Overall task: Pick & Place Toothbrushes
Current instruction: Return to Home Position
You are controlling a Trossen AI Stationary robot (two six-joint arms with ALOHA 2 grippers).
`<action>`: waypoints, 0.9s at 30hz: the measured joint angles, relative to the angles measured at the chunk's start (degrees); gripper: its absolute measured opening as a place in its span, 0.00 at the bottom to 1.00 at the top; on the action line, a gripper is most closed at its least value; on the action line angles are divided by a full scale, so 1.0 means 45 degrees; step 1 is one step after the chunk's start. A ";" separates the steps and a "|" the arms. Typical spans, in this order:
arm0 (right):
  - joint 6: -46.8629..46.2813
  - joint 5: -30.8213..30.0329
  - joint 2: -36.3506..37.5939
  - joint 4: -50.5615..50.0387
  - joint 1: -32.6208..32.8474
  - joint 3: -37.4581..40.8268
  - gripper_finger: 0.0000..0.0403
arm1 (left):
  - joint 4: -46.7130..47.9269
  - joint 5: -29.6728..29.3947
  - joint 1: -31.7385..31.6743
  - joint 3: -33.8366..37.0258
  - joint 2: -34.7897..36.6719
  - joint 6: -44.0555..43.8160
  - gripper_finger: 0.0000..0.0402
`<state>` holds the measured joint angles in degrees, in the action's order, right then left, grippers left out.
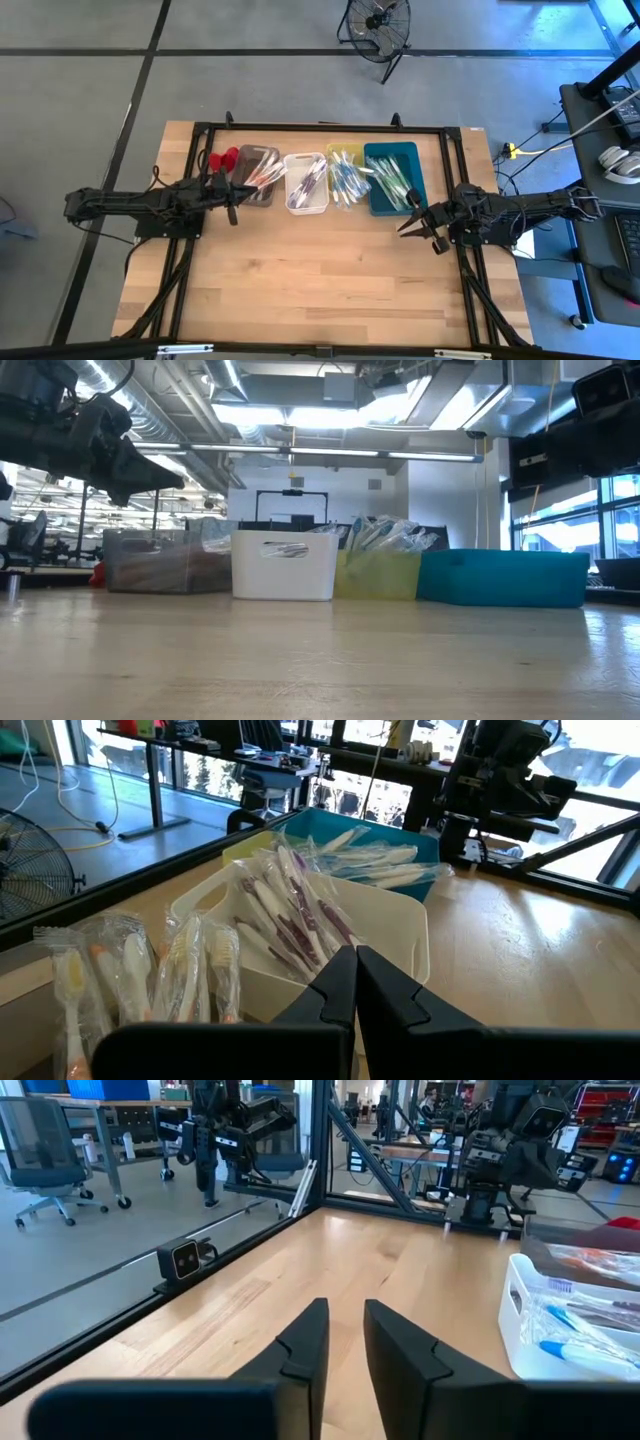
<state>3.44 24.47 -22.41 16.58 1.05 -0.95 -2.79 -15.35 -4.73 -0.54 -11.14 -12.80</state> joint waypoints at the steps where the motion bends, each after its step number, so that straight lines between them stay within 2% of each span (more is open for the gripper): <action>1: 0.0000 0.0000 0.0000 0.0000 0.0011 0.0000 0.18 | 0.0000 0.0000 0.0000 0.0000 0.0000 0.0000 0.00; 7: 0.0000 0.0000 0.0650 -0.0130 0.0036 0.0000 0.20 | 0.0000 0.0000 0.0004 0.0000 0.0000 0.0000 0.00; 18: 0.0005 0.0000 0.2939 -0.0246 0.0056 0.0000 0.25 | 0.0000 0.0001 0.0005 0.0000 0.0000 0.0001 0.00; 27: 0.0005 0.0000 0.3011 -0.0277 0.0061 0.0000 0.28 | 0.0000 0.0003 0.0002 0.0000 0.0000 0.0002 0.00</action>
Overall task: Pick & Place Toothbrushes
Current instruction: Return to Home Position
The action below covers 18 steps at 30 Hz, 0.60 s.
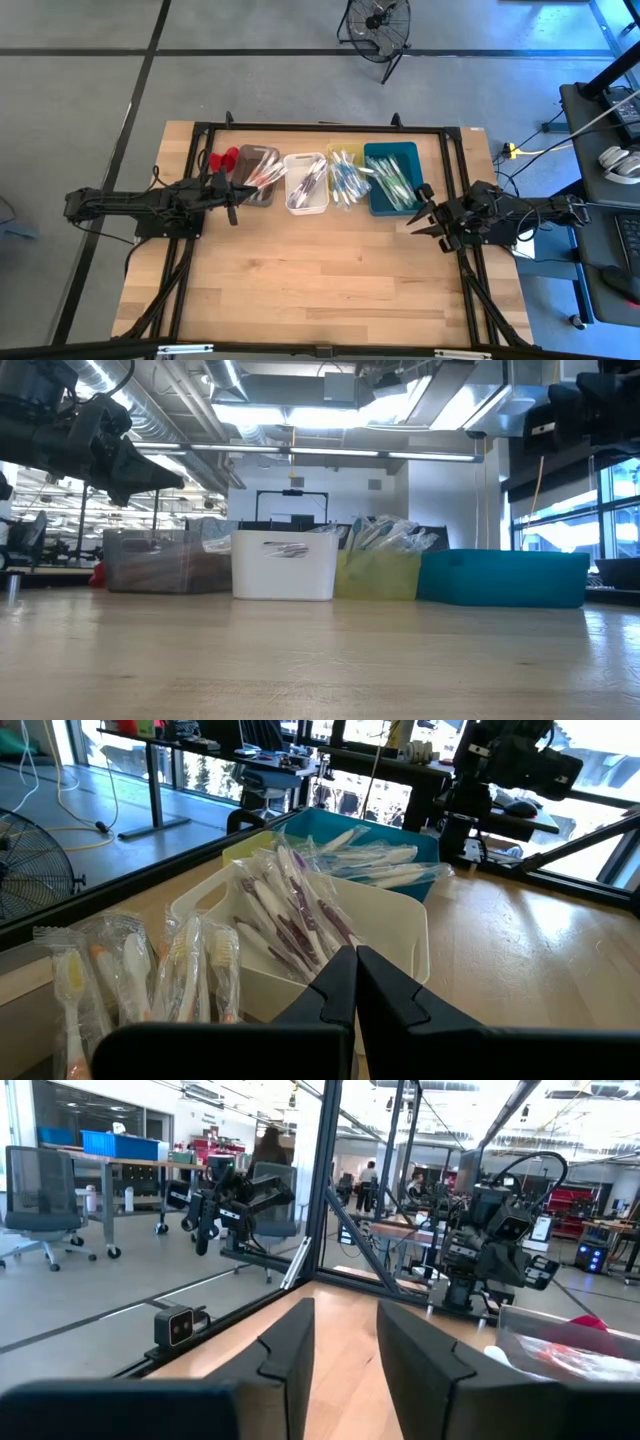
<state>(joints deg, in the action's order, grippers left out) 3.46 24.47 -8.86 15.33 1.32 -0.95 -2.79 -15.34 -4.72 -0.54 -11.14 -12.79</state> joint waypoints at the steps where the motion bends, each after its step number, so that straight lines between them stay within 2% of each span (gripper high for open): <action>1: 0.0000 0.0000 0.0000 0.0000 0.0000 0.0000 0.29 | 0.0000 0.0002 0.0000 0.0000 0.0000 -0.0002 0.00; 18: 0.0005 0.0000 -0.0005 0.0000 0.0000 0.0000 0.34 | 0.0000 0.0002 0.0002 0.0000 0.0000 0.0002 0.00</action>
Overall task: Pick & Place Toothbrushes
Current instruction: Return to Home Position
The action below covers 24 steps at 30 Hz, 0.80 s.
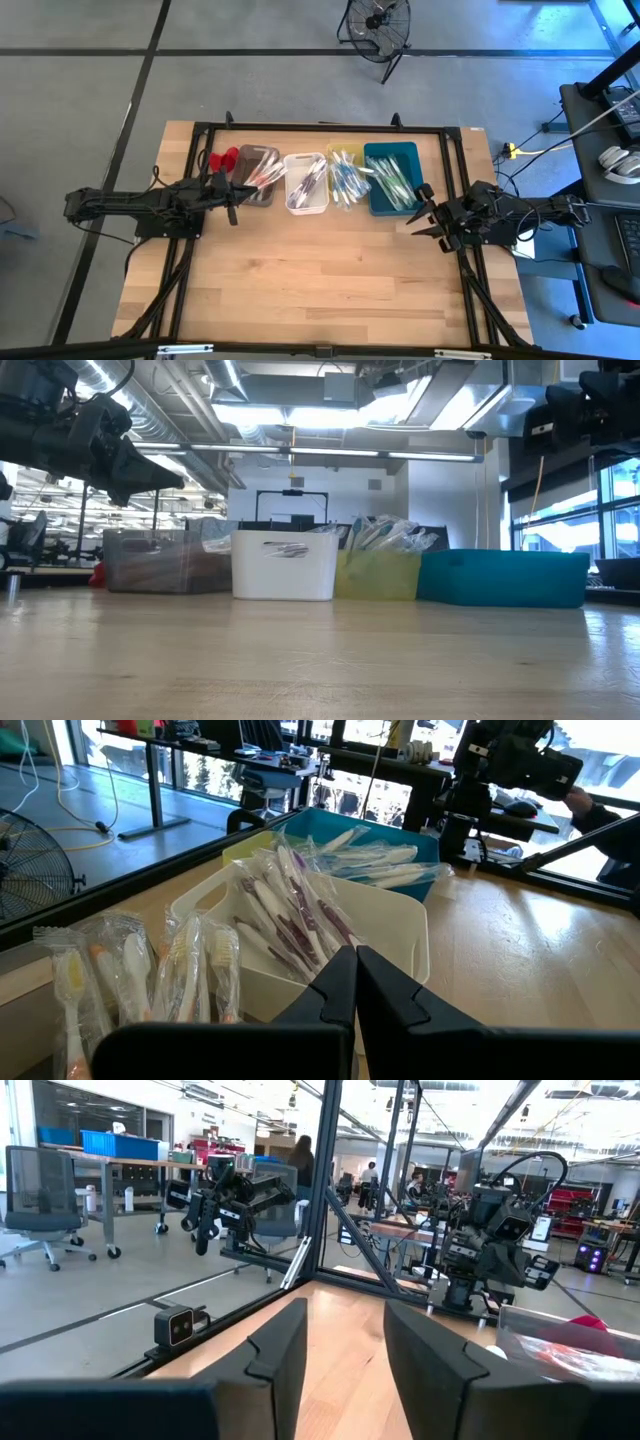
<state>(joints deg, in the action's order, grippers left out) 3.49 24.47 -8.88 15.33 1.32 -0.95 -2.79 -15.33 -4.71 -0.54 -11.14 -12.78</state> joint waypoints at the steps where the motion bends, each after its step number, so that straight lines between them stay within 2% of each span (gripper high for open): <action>1: 0.0000 0.0000 0.0000 0.0000 0.0000 0.0000 0.34 | 0.0000 0.0000 0.0001 0.0000 0.0000 0.0001 0.00; 9: 0.0000 0.0000 0.0000 0.0000 0.0000 0.0000 0.35 | 0.0000 0.0000 0.0001 0.0000 0.0000 0.0001 0.00; 24: 0.0000 0.0000 0.0000 0.0000 0.0000 0.0000 0.26 | 0.0002 0.0000 -0.0002 0.0000 0.0000 0.0001 0.00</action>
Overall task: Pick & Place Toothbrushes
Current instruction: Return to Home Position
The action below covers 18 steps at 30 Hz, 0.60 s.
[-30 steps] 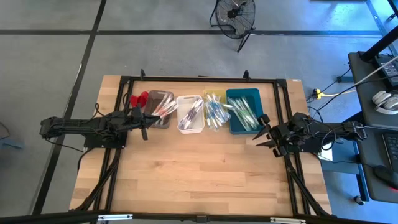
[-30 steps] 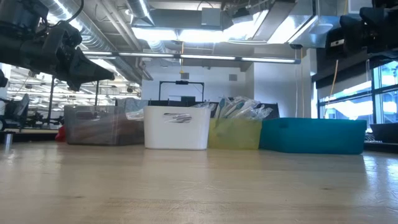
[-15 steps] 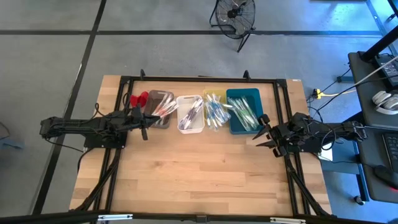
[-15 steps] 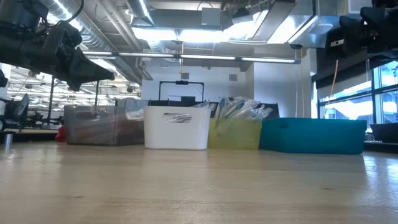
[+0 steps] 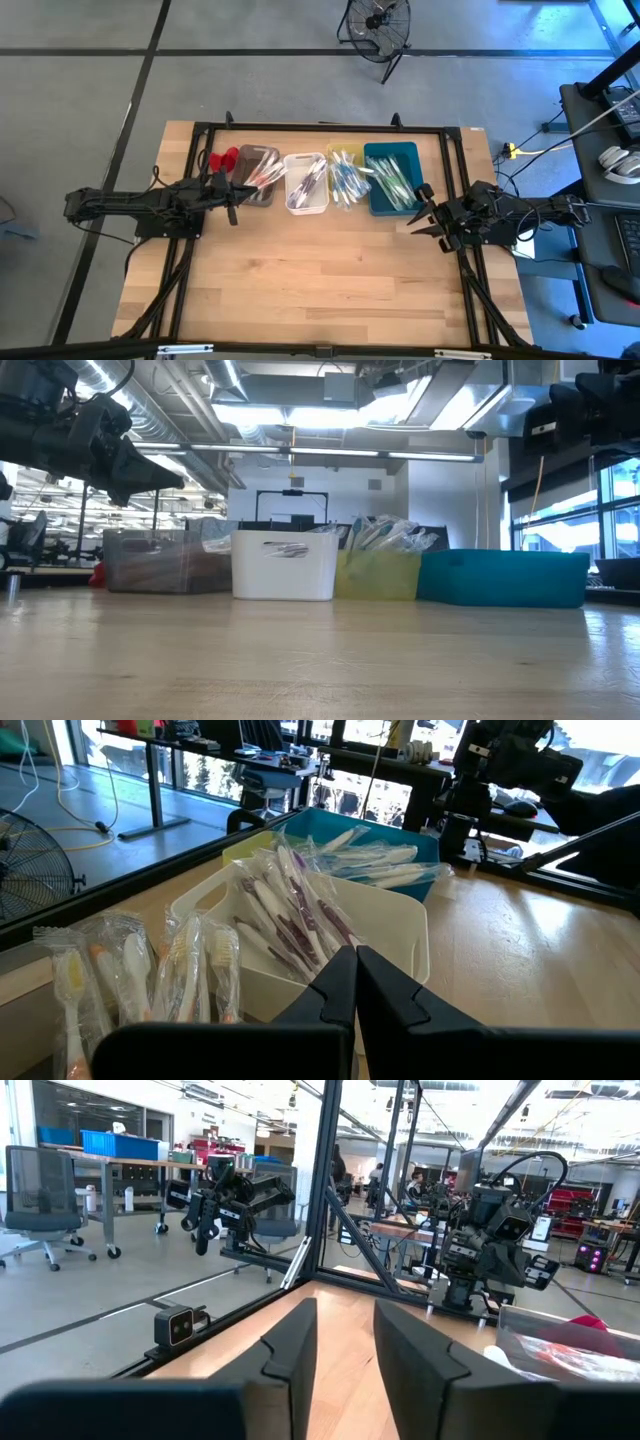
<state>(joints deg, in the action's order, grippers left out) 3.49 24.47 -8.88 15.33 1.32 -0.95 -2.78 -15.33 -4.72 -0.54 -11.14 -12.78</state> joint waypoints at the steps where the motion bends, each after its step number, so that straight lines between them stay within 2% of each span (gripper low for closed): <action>1: 0.0000 0.0000 0.0000 0.0000 0.0000 0.0000 0.26 | -0.0002 0.0000 0.0002 0.0000 0.0000 0.0000 0.00; 18: 0.0000 0.0000 0.0000 0.0000 0.0000 0.0000 0.19 | -0.0002 0.0000 -0.0001 0.0000 0.0000 0.0000 0.00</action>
<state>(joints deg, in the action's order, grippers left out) 3.49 24.47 -8.88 15.33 1.32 -0.95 -2.79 -15.33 -4.72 -0.54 -11.14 -12.78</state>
